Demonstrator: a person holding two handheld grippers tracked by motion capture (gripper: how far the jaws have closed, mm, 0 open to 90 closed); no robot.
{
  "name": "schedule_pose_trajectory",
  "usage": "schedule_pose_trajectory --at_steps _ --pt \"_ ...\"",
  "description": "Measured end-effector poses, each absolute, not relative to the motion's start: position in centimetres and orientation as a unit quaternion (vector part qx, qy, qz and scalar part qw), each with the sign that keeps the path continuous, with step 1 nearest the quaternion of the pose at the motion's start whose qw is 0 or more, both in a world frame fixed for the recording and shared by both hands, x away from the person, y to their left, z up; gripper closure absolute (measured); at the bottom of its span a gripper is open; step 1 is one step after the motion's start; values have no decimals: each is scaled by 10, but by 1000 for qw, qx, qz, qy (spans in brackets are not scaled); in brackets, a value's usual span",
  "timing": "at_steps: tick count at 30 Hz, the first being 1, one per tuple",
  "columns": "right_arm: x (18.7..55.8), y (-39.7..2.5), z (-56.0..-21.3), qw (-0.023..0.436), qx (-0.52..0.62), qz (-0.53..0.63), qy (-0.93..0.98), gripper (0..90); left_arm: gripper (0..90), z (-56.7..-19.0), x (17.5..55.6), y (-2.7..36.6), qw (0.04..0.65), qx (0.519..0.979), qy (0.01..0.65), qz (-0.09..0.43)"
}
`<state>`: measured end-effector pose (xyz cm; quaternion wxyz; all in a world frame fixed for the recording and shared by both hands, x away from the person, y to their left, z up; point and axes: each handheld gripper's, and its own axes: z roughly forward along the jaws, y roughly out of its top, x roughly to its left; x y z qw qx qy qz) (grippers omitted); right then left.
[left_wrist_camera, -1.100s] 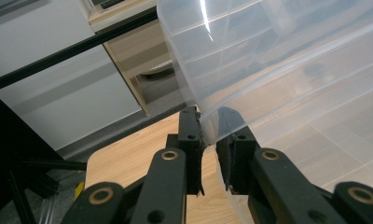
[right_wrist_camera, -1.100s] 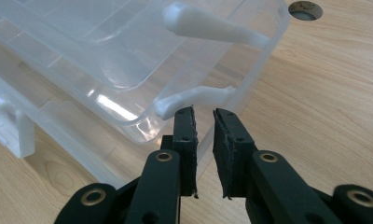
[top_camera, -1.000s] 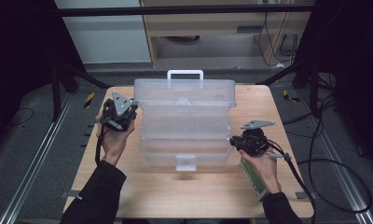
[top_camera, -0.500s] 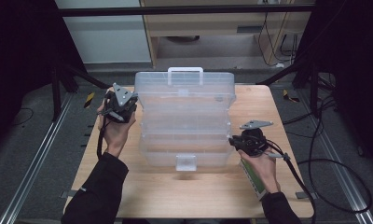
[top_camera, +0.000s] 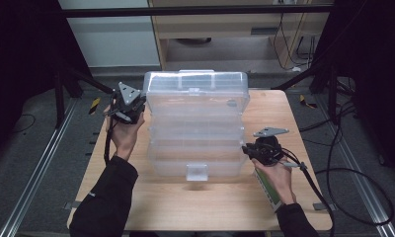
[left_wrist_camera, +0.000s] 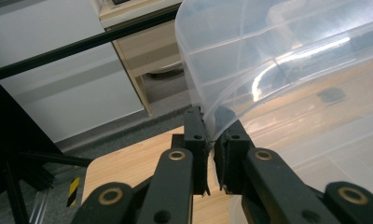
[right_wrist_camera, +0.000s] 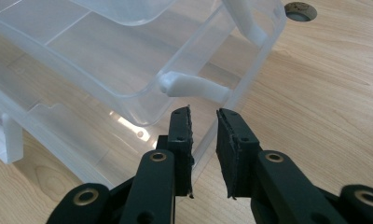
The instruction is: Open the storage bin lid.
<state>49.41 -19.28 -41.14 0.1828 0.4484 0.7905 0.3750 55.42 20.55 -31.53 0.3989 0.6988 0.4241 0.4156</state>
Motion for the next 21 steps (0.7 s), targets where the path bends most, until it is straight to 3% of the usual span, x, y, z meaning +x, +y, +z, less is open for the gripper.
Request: schedule_pose_trajectory --at_steps 21 --pt "496 -187 -410 177 497 361 769 759 841 -311 564 204 407 692 435 408"
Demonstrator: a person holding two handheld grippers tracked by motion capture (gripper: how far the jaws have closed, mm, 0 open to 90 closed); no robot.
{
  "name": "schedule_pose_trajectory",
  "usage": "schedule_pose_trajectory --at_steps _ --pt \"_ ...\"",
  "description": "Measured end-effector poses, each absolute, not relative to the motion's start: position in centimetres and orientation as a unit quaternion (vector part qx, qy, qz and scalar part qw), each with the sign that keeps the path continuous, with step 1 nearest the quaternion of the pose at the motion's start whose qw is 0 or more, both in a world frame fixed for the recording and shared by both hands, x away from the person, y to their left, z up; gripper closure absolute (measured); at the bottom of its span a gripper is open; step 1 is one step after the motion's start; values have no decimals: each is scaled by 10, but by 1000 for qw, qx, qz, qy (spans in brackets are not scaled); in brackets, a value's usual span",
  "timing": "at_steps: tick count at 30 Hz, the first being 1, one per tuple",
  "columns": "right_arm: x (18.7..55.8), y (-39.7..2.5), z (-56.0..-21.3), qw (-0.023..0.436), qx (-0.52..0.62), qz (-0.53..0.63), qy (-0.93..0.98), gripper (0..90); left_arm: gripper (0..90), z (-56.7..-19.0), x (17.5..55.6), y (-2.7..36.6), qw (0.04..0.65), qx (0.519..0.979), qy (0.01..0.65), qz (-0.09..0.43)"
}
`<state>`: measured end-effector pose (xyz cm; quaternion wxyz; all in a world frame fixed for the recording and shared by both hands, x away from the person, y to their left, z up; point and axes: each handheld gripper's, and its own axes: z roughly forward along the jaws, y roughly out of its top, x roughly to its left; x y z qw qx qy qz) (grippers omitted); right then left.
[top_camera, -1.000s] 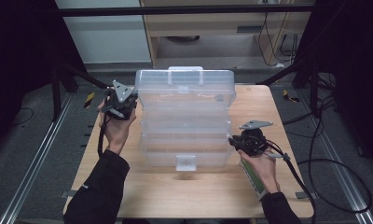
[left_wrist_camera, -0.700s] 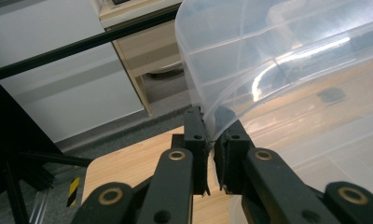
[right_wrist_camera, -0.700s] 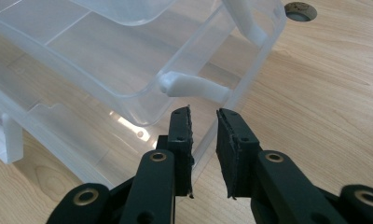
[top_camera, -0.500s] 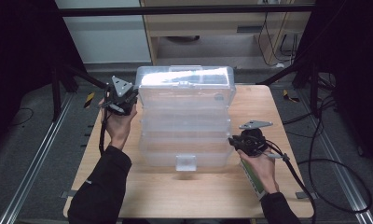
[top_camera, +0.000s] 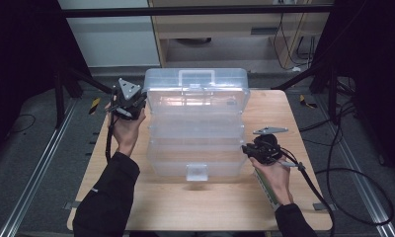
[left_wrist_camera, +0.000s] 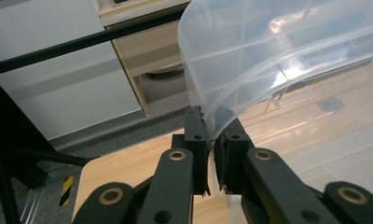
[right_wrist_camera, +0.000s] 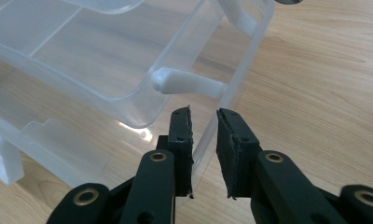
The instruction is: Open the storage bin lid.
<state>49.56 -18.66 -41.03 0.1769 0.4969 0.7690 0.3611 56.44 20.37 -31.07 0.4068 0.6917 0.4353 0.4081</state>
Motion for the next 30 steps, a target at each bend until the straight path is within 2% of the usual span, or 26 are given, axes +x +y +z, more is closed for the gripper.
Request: schedule_pose_trajectory --at_steps 30 --pt "495 -183 -409 187 497 348 773 762 834 -305 598 199 409 679 459 402"
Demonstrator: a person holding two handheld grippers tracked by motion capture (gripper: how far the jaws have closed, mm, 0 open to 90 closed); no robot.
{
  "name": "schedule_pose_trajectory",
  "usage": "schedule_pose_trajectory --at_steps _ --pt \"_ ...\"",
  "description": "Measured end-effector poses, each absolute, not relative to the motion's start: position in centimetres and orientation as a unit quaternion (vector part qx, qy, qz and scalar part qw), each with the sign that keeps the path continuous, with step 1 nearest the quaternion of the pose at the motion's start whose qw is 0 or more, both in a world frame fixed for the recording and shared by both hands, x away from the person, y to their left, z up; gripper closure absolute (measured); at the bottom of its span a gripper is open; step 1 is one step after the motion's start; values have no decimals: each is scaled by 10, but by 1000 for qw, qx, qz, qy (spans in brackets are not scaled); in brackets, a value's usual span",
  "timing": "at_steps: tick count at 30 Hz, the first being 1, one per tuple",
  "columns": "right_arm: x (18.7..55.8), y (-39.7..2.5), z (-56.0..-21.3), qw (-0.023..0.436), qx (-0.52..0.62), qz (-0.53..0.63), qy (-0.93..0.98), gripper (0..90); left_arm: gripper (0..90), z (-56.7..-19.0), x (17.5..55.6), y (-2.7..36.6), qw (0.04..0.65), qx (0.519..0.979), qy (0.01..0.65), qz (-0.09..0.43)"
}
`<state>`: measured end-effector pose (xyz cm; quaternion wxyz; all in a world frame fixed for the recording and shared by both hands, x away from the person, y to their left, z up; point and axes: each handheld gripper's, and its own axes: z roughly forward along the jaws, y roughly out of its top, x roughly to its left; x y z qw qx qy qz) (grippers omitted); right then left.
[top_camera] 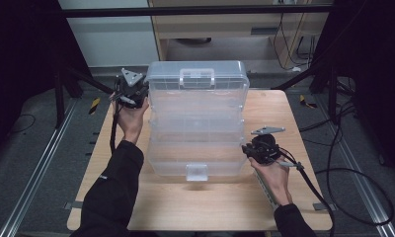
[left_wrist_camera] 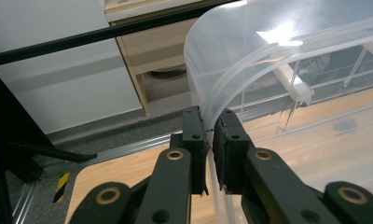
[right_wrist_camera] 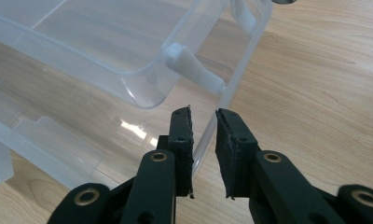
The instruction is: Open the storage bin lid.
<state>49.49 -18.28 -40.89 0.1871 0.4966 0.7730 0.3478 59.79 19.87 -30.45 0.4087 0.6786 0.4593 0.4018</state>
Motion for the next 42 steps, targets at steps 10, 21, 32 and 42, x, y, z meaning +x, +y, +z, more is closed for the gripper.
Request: schedule_pose_trajectory --at_steps 10,21,32,42 --pt "495 -183 -409 186 495 349 774 762 834 -305 608 199 416 672 466 399" --pt "495 -184 -410 184 495 352 773 759 831 -306 627 197 414 672 470 396" --pt "495 -183 -410 186 495 351 773 760 827 -309 647 195 406 672 477 395" --pt "495 -183 -410 186 496 351 772 760 827 -311 659 193 405 671 485 389"
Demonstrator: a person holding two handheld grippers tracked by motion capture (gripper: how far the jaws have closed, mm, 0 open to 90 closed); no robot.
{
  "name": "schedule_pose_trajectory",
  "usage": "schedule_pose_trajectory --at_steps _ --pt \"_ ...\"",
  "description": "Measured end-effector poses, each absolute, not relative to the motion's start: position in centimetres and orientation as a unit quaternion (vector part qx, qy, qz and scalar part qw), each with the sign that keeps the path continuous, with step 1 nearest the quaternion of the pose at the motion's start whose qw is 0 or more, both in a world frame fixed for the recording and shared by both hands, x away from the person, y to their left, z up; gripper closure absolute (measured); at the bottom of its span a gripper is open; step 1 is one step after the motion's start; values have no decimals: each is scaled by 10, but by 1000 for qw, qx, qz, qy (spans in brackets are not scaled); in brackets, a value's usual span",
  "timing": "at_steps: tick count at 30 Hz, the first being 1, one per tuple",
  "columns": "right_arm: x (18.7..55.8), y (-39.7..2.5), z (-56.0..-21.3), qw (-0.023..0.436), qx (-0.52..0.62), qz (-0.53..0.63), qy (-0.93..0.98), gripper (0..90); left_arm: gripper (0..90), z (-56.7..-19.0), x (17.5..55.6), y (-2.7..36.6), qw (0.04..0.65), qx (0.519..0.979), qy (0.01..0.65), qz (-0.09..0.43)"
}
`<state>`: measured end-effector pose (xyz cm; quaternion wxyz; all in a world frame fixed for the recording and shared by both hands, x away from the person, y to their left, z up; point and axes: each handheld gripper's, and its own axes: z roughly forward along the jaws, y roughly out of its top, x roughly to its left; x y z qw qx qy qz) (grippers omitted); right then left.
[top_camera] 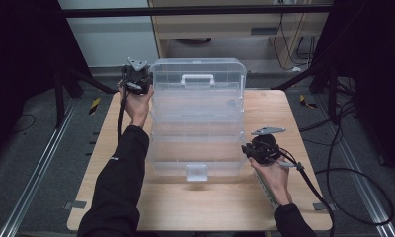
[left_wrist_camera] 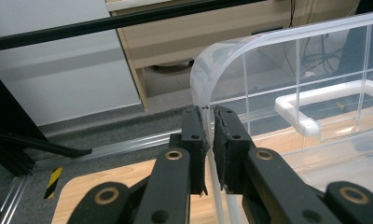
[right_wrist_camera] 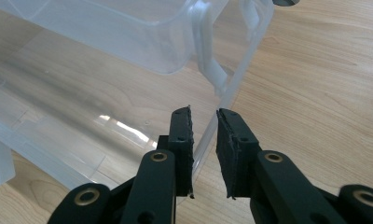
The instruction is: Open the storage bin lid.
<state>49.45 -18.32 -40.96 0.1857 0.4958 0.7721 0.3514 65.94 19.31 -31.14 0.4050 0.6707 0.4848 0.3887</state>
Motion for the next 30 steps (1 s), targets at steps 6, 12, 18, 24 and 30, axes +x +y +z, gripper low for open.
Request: schedule_pose_trajectory --at_steps 6,12,18,24,30 --pt "495 -183 -410 188 495 351 772 761 825 -314 668 193 401 672 489 386" --pt "494 -183 -410 189 495 351 772 762 825 -315 673 194 400 674 493 378" --pt "494 -183 -410 189 495 352 772 763 844 -320 679 195 393 674 499 377" --pt "495 -183 -410 191 492 351 773 770 844 -325 683 200 374 677 512 373" --pt "495 -183 -411 193 491 350 774 779 884 -324 682 206 395 673 508 364"
